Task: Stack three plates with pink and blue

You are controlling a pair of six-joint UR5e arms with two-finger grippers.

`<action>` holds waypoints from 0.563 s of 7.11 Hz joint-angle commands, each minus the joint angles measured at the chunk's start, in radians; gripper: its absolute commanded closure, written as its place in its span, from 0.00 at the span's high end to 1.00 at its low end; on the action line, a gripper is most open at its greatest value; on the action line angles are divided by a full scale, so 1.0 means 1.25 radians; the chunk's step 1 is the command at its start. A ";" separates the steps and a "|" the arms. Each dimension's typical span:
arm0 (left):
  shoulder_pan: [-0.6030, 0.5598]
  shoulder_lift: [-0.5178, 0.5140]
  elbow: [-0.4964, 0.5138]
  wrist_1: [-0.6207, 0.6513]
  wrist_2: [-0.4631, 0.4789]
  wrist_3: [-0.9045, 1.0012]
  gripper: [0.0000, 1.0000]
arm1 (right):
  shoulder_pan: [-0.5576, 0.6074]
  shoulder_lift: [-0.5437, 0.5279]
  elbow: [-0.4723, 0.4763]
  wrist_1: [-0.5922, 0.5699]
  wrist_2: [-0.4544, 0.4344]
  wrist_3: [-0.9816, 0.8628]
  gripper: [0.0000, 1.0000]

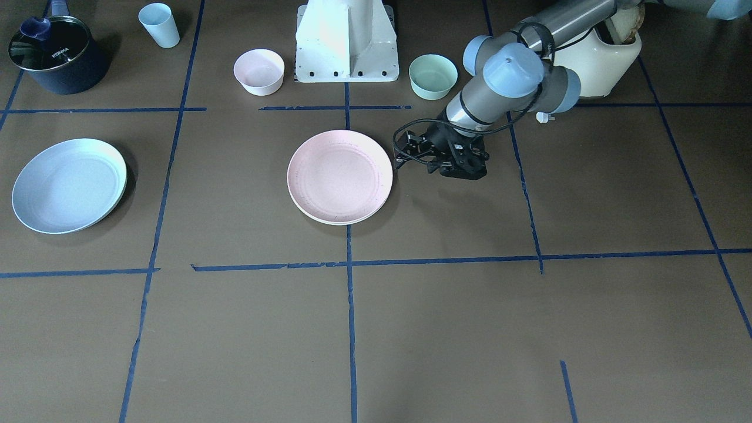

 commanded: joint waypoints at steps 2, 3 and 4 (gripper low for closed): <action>-0.197 0.106 -0.072 0.211 -0.073 0.426 1.00 | -0.001 0.007 0.004 0.000 0.000 0.000 1.00; -0.285 0.146 -0.135 0.381 -0.072 0.651 1.00 | -0.001 0.008 0.006 0.000 0.000 0.001 1.00; -0.361 0.209 -0.188 0.516 -0.072 0.856 1.00 | -0.001 0.021 0.010 0.001 0.001 0.002 1.00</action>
